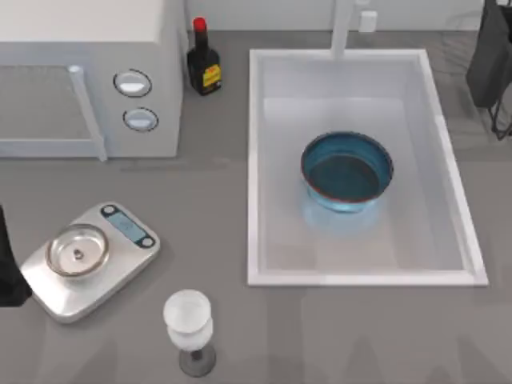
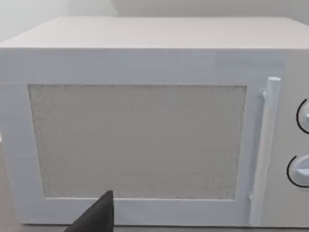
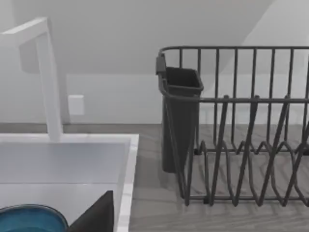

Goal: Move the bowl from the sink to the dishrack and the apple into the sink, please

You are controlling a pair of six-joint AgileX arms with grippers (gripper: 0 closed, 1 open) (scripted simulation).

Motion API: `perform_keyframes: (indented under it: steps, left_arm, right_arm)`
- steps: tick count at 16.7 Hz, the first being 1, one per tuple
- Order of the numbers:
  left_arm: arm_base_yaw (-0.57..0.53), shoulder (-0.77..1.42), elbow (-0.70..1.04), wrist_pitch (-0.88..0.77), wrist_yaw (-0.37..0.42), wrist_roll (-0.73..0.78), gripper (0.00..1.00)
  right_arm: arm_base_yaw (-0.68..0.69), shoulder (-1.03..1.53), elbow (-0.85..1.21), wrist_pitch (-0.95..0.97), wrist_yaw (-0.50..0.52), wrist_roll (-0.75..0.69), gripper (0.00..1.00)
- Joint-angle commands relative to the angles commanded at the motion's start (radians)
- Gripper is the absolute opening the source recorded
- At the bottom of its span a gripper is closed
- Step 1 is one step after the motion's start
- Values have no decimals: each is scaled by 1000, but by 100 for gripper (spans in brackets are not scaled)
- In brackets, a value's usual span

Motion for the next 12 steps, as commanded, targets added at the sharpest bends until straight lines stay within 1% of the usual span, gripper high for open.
perform_keyframes:
  steps: [3, 6, 9, 12]
  left_arm:
    - [0, 0, 0, 0, 0, 0, 100]
    - [0, 0, 0, 0, 0, 0, 100]
    - [0, 0, 0, 0, 0, 0, 100]
    - [0, 0, 0, 0, 0, 0, 100]
  right_arm:
    - [0, 9, 8, -5, 1, 0, 100]
    - [7, 96, 87, -55, 11, 6, 100]
    - [33, 277, 245, -155, 17, 20, 100]
    - [82, 553, 476, -290, 15, 41, 100]
